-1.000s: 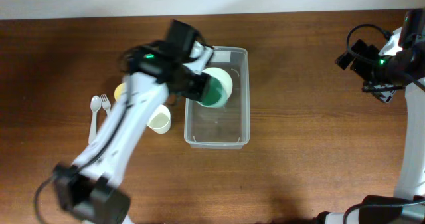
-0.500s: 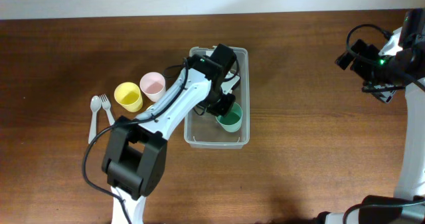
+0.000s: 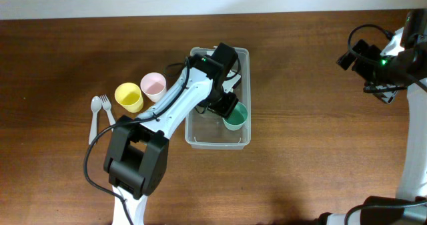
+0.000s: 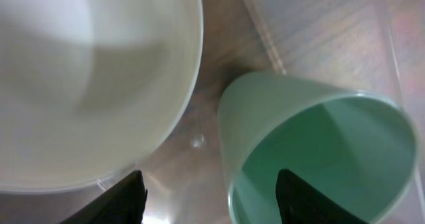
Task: Pack container
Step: 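Carry the green cup into the container's right side and release it, then move the left gripper to the white cup and grasp it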
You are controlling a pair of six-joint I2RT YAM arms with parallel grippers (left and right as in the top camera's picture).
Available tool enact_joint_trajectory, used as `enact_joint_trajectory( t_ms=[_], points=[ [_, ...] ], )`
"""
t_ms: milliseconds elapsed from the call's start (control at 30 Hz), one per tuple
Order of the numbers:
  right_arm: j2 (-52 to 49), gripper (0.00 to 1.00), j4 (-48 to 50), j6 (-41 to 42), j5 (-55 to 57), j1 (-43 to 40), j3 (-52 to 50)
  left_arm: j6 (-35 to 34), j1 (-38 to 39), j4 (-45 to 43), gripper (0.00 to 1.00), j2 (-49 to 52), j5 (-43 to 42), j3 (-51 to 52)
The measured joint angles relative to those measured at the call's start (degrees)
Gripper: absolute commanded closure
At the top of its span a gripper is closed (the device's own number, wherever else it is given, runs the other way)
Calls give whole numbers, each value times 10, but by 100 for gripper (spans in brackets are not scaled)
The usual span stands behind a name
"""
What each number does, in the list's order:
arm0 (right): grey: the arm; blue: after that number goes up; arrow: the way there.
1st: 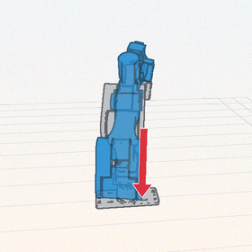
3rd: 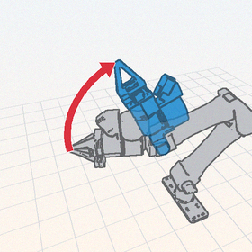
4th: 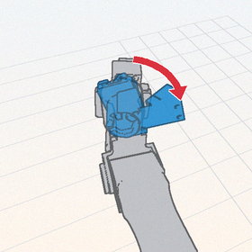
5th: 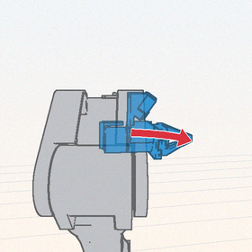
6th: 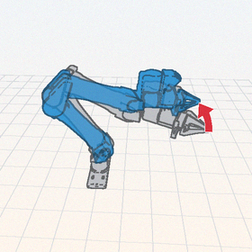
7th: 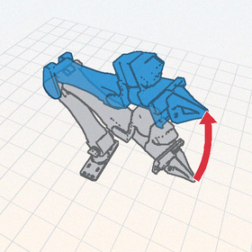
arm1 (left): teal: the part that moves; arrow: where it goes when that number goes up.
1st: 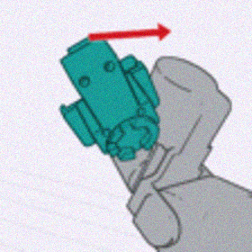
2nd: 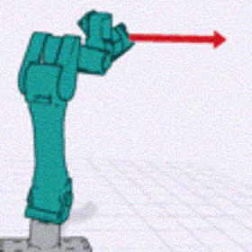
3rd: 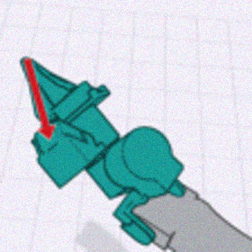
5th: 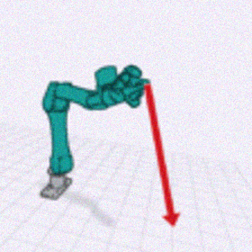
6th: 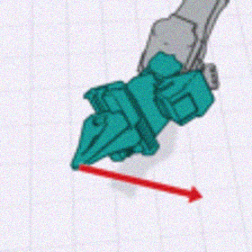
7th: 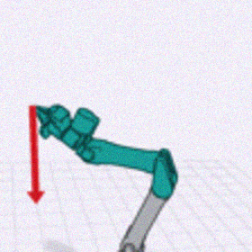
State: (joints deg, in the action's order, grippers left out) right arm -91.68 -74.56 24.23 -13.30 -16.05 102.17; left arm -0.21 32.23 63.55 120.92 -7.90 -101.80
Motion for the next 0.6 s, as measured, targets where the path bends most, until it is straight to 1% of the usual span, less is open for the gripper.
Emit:
enact_joint_trajectory(
  t_ms=[100,200,300,367,467,600],
  points=[
    [0,1,0,0,0,0,0,0,-3,59,35,6,3,-51],
    [0,1,0,0,0,0,0,0,-14,151,31,7,17,-140],
    [0,2,0,0,0,0,0,2,-38,222,26,7,35,-231],
    [0,1,0,0,0,0,0,2,-62,257,25,7,44,-276],
    [0,1,0,0,0,0,0,1,-109,295,25,6,52,-307],
    [0,1,0,0,0,0,0,-6,-182,327,26,6,56,-302]
  ],
)
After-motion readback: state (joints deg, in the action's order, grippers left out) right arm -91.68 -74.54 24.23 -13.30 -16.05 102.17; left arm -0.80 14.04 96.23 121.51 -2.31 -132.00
